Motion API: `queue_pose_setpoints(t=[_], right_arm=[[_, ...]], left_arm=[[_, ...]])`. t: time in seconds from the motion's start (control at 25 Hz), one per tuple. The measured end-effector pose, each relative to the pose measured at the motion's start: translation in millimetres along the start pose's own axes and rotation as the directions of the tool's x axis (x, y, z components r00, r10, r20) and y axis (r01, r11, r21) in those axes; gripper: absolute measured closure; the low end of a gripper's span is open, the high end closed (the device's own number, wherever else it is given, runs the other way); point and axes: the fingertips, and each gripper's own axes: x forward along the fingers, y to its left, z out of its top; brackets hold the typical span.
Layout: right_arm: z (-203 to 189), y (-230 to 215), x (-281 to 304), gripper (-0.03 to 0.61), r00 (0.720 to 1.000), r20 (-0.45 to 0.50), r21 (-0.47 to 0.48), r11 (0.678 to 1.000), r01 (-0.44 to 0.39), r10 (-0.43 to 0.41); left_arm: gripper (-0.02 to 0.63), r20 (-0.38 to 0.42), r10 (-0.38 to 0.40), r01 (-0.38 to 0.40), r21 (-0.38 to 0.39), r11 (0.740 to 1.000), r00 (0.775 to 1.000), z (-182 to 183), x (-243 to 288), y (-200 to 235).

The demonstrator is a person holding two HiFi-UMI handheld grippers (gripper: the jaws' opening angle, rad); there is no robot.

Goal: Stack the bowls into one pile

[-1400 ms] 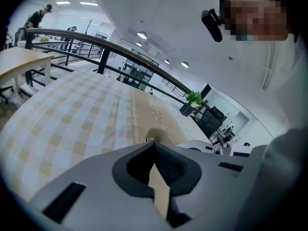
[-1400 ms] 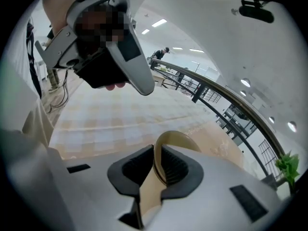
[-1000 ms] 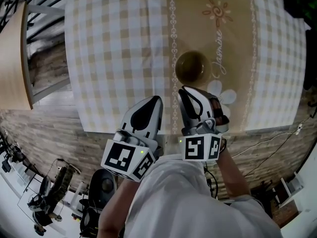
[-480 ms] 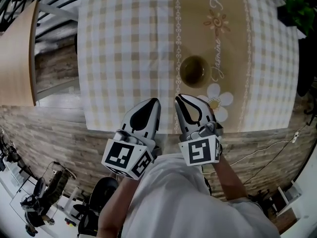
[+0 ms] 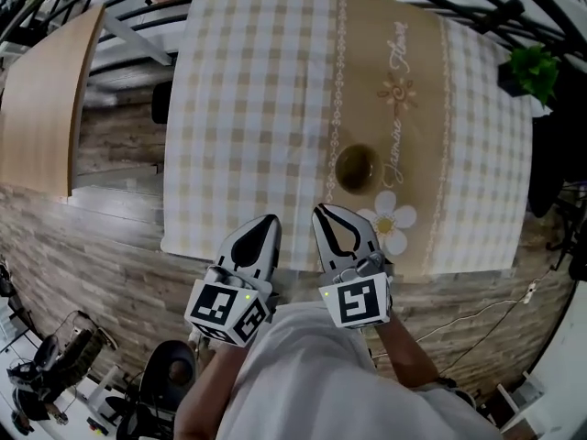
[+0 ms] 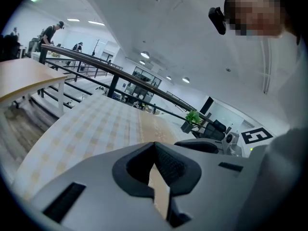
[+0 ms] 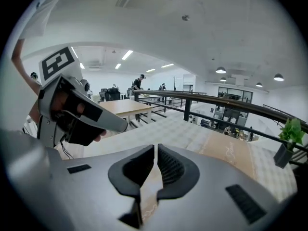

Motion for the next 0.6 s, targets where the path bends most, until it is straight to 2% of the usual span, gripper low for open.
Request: queue_pose_setpoints(t=[0.16, 0.32, 0.6], right_arm=[[23, 8, -6, 0.535, 0.999, 0.033, 0.037, 0.999, -0.008, 0.007], [45, 9, -12, 0.535, 0.998, 0.067, 0.035, 0.999, 0.000, -0.002], [75, 22, -28, 0.535, 0.995, 0.097, 0.102, 0.995, -0.005, -0.005]], left_arm=[[0.597, 0.028, 0.003, -0.003, -0.006, 1.000, 1.000, 12, -15, 0], [0.597, 0.073, -0.002, 0.003, -0.015, 1.000, 0.997, 26, -28, -1], [0.597, 0.121, -0.015, 0.019, -0.034, 0.999, 0.992, 32, -55, -7]])
